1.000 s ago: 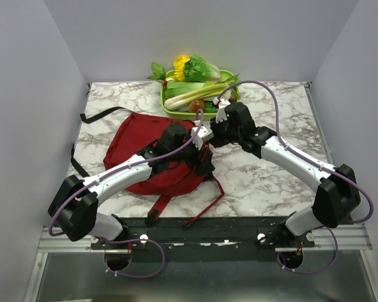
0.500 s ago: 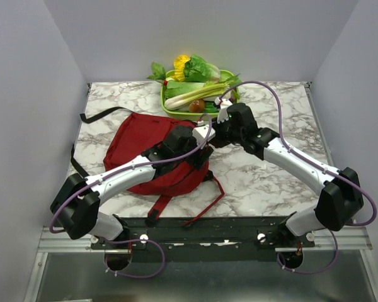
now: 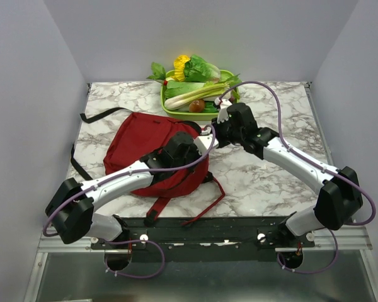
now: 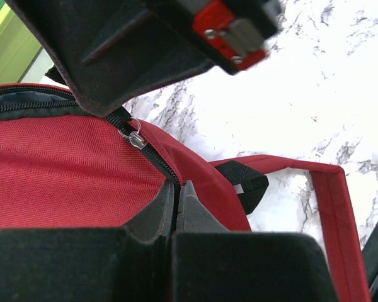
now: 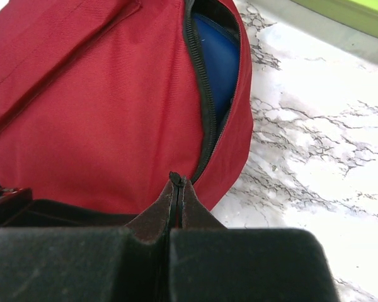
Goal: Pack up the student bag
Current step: Zip the student bag at the center of the board.
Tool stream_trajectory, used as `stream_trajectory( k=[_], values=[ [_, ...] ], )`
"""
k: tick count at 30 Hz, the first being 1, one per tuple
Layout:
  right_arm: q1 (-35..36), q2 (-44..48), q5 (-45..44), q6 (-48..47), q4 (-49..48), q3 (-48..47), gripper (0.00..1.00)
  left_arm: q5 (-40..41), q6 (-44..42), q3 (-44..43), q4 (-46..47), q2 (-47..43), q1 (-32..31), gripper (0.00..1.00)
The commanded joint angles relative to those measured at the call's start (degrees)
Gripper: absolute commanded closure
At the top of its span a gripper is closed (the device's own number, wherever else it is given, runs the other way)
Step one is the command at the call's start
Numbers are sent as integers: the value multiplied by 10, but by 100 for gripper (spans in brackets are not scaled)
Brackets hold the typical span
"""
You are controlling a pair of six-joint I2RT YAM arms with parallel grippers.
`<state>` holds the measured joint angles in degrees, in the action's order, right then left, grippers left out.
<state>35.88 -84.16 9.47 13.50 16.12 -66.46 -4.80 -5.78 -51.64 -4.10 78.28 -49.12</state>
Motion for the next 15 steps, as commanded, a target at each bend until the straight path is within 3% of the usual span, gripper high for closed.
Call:
stream_trajectory(
  k=[1, 9, 15],
  values=[
    [-15, -22, -18, -6, -32, -16, 99, -82, -8, 17, -43, -41, -17, 100],
    [-27, -81, -27, -29, -36, -90, 99, -204, -57, 33, -88, -79, -31, 100],
    [-31, -115, -30, -37, -37, -147, 99, -229, -79, 55, -113, -117, -38, 100]
  ],
)
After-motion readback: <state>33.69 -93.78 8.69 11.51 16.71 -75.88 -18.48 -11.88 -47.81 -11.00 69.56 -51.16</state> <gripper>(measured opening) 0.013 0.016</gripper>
